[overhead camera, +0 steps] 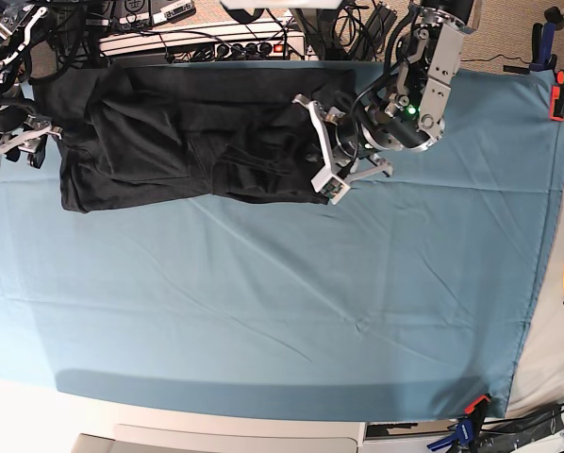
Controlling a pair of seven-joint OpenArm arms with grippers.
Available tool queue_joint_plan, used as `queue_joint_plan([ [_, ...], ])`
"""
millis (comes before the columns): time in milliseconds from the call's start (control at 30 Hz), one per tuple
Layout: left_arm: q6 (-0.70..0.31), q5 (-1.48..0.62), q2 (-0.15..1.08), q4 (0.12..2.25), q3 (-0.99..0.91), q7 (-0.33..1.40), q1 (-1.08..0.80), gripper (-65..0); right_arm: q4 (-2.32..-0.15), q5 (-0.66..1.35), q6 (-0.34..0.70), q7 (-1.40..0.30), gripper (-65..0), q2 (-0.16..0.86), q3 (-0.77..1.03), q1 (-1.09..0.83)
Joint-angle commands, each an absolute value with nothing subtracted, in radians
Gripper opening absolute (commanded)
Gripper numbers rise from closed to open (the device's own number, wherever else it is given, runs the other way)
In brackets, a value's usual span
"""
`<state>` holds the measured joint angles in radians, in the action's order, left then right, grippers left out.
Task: Fold the T-shirt properly
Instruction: 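Fold the held end further over the strip toward the right gripper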
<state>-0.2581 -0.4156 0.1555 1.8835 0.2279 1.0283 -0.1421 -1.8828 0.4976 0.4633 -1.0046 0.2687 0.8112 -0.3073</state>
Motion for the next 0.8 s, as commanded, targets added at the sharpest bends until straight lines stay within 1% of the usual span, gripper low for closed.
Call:
queue_joint_plan([
  [0,-0.26,-0.433,0.145,1.899,0.227,1.013,-0.136,-65.0,-1.896,0.505,0.459,-0.975,-36.1,0.291,0.817,-0.302],
  [233,-0.278,-0.496,0.1,1.899,0.227,1.018,-0.17,-65.0,-1.896,0.505,0.459,-0.975,-36.1,0.291,0.817,-0.302],
  [367,-0.282,-0.51,0.097,1.899,0.257,1.022,-0.186,-65.0,-1.896,0.505,0.459,-0.974,-36.1,0.291,0.817,-0.302],
  [667,-0.289,-0.509,0.097,1.899,0.45,1.037,-0.189,-65.0,-1.896,0.505,0.459,-0.975,-36.1,0.291,0.817,-0.302],
  [767,-0.328,-0.51,0.097,1.899,0.527,1.049,-0.189,-65.0,-1.896,0.505,0.459,-0.975,-36.1,0.291,0.817,-0.302],
])
